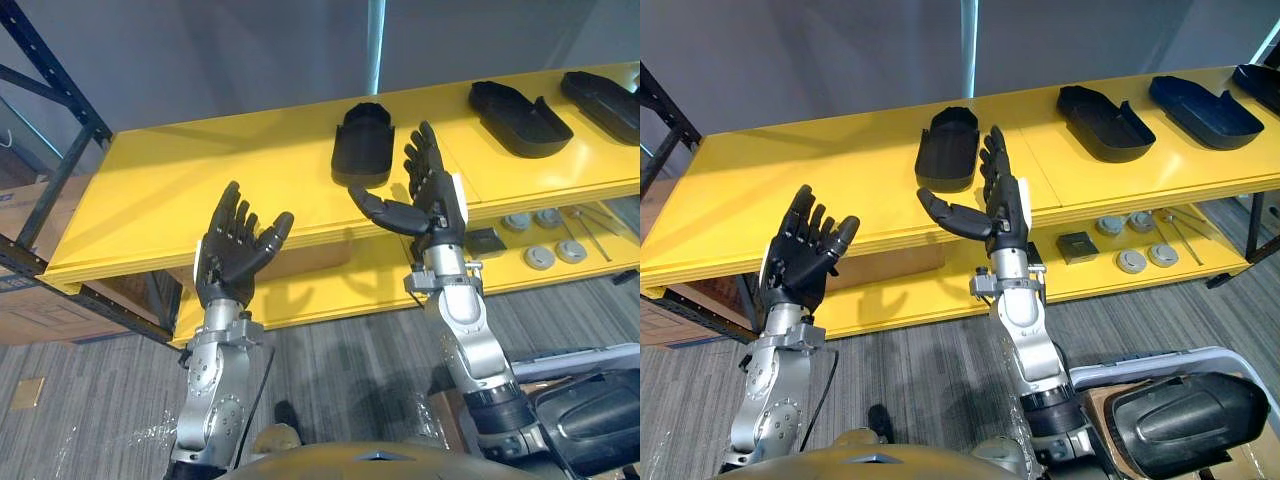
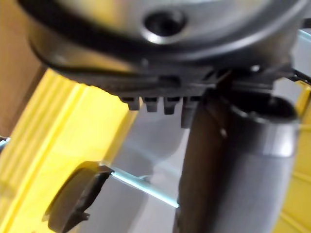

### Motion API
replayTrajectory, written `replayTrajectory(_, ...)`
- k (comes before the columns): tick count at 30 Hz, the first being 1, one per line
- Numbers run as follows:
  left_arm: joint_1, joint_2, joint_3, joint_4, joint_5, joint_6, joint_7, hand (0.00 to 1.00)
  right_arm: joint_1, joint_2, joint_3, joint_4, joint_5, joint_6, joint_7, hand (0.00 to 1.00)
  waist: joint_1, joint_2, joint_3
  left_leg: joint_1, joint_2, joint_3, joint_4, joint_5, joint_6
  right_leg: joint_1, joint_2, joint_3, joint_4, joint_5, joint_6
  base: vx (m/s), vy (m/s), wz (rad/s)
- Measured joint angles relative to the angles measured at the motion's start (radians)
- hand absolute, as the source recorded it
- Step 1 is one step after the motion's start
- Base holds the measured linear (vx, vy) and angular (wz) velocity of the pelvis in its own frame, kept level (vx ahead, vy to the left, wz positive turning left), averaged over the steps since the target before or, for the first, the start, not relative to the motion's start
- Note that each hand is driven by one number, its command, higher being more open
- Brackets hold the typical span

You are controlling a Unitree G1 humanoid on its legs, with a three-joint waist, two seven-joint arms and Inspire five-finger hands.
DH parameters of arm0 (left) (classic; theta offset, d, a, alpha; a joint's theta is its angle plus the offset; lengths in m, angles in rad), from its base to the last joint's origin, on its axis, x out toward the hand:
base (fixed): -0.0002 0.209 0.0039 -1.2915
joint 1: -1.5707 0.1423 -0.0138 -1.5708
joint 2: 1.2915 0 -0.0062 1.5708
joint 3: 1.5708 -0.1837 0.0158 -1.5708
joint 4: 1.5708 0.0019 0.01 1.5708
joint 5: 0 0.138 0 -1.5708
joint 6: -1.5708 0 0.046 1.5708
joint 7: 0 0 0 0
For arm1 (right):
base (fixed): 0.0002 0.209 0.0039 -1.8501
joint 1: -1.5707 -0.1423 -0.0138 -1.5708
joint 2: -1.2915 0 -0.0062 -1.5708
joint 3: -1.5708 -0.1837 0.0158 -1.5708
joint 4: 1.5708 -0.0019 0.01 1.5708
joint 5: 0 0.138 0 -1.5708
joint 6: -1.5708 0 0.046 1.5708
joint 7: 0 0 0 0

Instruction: Walk over and take three plastic housings, then place them on the shelf

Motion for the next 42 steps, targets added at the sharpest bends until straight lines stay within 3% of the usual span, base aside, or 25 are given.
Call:
replayTrajectory(6, 0.021, 0.001, 0.042, -0.006, -0.001, 0.02, -0.015, 1.0, 0.104, 0.014, -0.035, -0.005, 0.02, 0.011, 0.009, 1.0, -0.007, -0.003, -0.004, 0.016, 0.007, 0.025, -0.003, -0.008, -0.007, 0.01, 0.011, 0.019, -0.025, 0.012, -0.003, 0.0, 0.002, -0.11)
replayTrajectory(11, 0.025, 0.019, 0.12, -0.006, 0.038, 0.043, -0.022, 1.0, 0.216, 0.029, -0.118, -0.079, 0.098, 0.011, 0.111, 1.0, -0.025, -0.007, -0.006, 0.025, 0.01, 0.059, -0.005, -0.01, -0.008, 0.007, 0.018, 0.047, -0.055, 0.033, -0.005, 0.0, 0.012, -0.17)
replayTrajectory(17, -0.037, 0.08, 0.176, 0.023, 0.038, 0.043, 0.002, 1.0, 0.301, 0.024, -0.194, -0.104, 0.138, 0.01, 0.171, 1.0, -0.053, -0.014, -0.015, 0.028, 0.019, 0.096, -0.006, -0.013, -0.01, -0.012, 0.029, 0.087, -0.07, 0.045, -0.013, 0.01, 0.012, -0.21)
replayTrajectory(23, -0.187, 0.13, 0.183, 0.152, 0.037, 0.035, 0.049, 1.0, 0.308, -0.027, -0.217, -0.112, 0.152, 0.01, 0.212, 1.0, -0.081, -0.019, -0.022, -0.043, 0.026, 0.142, -0.002, -0.007, -0.006, -0.125, 0.037, 0.144, -0.073, 0.076, -0.028, -0.01, 0.017, -0.24)
replayTrajectory(24, -0.263, 0.152, 0.186, 0.234, 0.037, 0.029, 0.067, 1.0, 0.305, -0.045, -0.217, -0.112, 0.156, 0.01, 0.216, 1.0, -0.088, -0.022, -0.015, -0.069, 0.025, 0.158, -0.001, -0.002, 0.0, -0.167, 0.037, 0.168, -0.073, 0.096, -0.027, -0.03, 0.045, -0.37)
replayTrajectory(28, -0.442, 0.241, 0.212, 0.418, 0.022, -0.005, 0.086, 1.0, 0.252, -0.064, -0.23, -0.112, 0.16, 0.01, 0.216, 1.0, -0.123, -0.038, 0.049, -0.093, 0.025, 0.192, -0.001, 0.003, 0.007, -0.219, 0.038, 0.205, -0.07, 0.111, -0.034, -0.06, 0.03, -0.25)
replayTrajectory(32, -0.556, 0.289, 0.227, 0.508, -0.013, -0.031, 0.108, 1.0, 0.247, -0.091, -0.253, -0.113, 0.186, 0.01, 0.217, 1.0, -0.147, -0.037, 0.098, -0.109, 0.024, 0.211, -0.001, 0.006, 0.012, -0.251, 0.038, 0.228, -0.068, 0.121, -0.035, -0.02, 0.016, -0.14)
replayTrajectory(42, -0.74, 0.357, 0.236, 0.639, -0.087, -0.033, 0.092, 1.0, 0.25, -0.098, -0.276, -0.165, 0.216, 0.01, 0.227, 1.0, -0.191, -0.036, 0.199, -0.111, 0.025, 0.242, 0.0, 0.003, 0.009, -0.282, 0.041, 0.262, -0.052, 0.12, -0.037, 0.02, 0.018, -0.09)
